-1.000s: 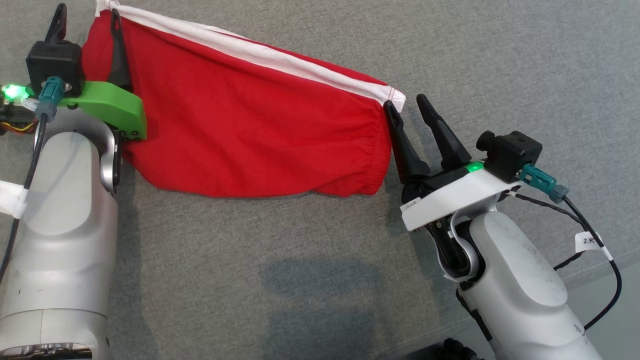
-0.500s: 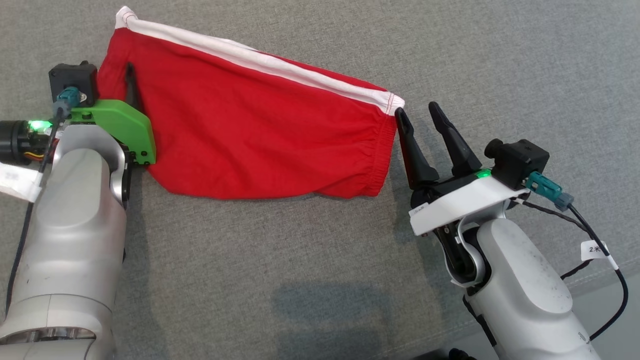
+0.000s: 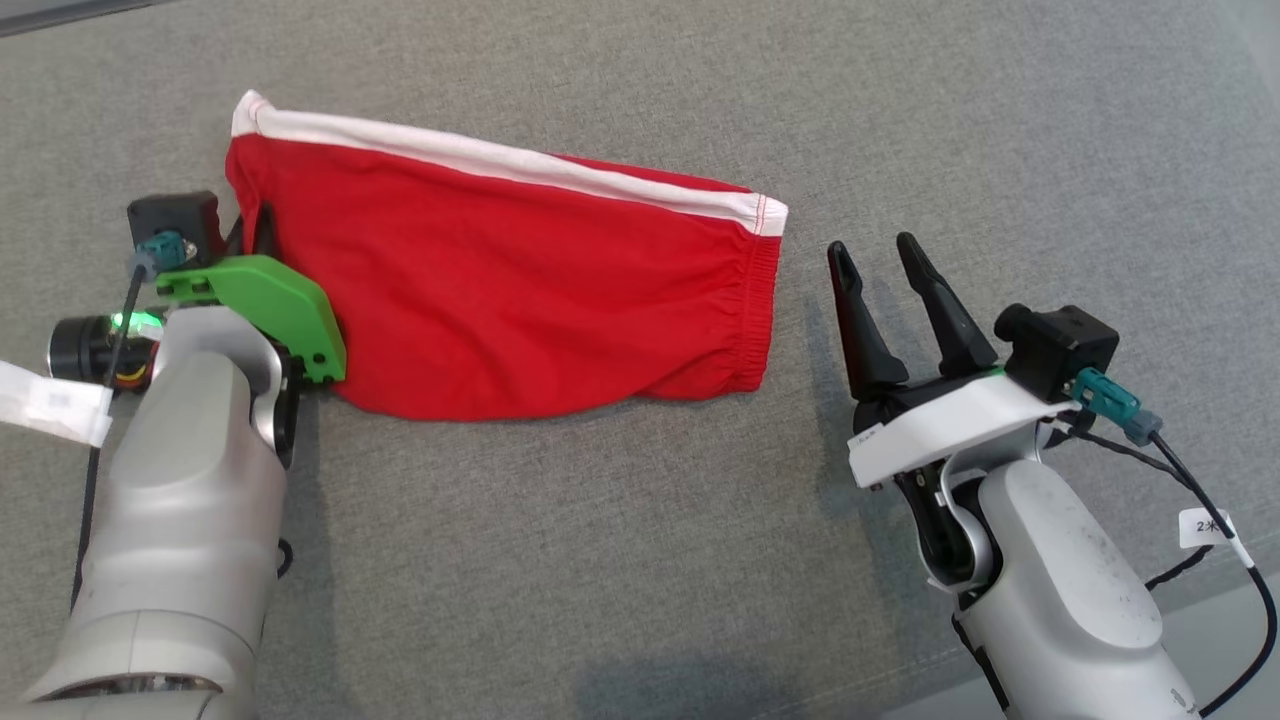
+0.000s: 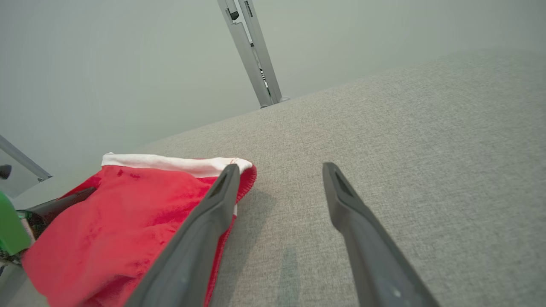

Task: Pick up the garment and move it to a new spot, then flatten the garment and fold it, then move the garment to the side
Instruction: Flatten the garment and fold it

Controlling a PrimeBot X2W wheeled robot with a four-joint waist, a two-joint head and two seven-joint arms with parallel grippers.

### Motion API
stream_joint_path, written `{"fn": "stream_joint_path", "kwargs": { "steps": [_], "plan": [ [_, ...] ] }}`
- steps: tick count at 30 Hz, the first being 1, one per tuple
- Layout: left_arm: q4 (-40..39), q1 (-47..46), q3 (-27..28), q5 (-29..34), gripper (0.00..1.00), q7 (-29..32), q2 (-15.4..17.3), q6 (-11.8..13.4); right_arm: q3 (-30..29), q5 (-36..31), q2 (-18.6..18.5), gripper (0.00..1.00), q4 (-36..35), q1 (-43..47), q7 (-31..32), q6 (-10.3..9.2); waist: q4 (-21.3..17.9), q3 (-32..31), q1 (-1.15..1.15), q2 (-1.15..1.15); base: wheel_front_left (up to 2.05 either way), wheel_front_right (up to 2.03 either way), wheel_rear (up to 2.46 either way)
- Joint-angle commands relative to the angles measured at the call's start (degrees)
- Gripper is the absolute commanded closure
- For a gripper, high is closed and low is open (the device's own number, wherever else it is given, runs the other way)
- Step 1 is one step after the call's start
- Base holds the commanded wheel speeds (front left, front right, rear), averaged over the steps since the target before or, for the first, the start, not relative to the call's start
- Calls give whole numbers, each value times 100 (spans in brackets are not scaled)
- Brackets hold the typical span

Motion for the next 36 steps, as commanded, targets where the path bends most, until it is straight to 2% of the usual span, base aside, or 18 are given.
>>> {"fn": "stream_joint_path", "kwargs": {
  "steps": [1,12,20,21,22,23,31,36],
  "plan": [
    [130,319,12,-49,100,-10,8,13,-40,-71,-10,0,43,101,-17,-4,171,-249,0,0,0,0,0],
    [232,1177,78,-295,100,-305,-195,76,-118,-308,-13,0,262,487,-16,-4,559,-912,0,0,0,0,0],
    [-120,1838,48,-372,100,-380,-314,181,-134,-401,-12,0,391,720,-16,-4,766,-1221,0,0,0,0,0],
    [-243,1902,53,-387,93,-382,-318,192,-138,-415,-12,0,393,734,-17,-4,788,-1227,0,0,0,0,0],
    [-440,1963,33,-353,61,-384,-320,237,-143,-427,-12,0,398,734,-17,-4,813,-1220,0,0,0,0,0],
    [-601,2005,24,-336,0,-386,-326,267,-145,-443,-11,0,404,733,-17,-4,837,-1210,0,0,0,0,0],
    [-1801,2512,-161,-225,0,-393,-383,289,-244,-524,-11,0,435,646,-17,-4,1080,-1053,0,0,0,0,0],
    [-2411,2841,-410,-383,0,-393,-398,301,-327,-567,-13,0,539,581,-17,-4,1320,-963,0,0,0,0,0]
  ]
}}
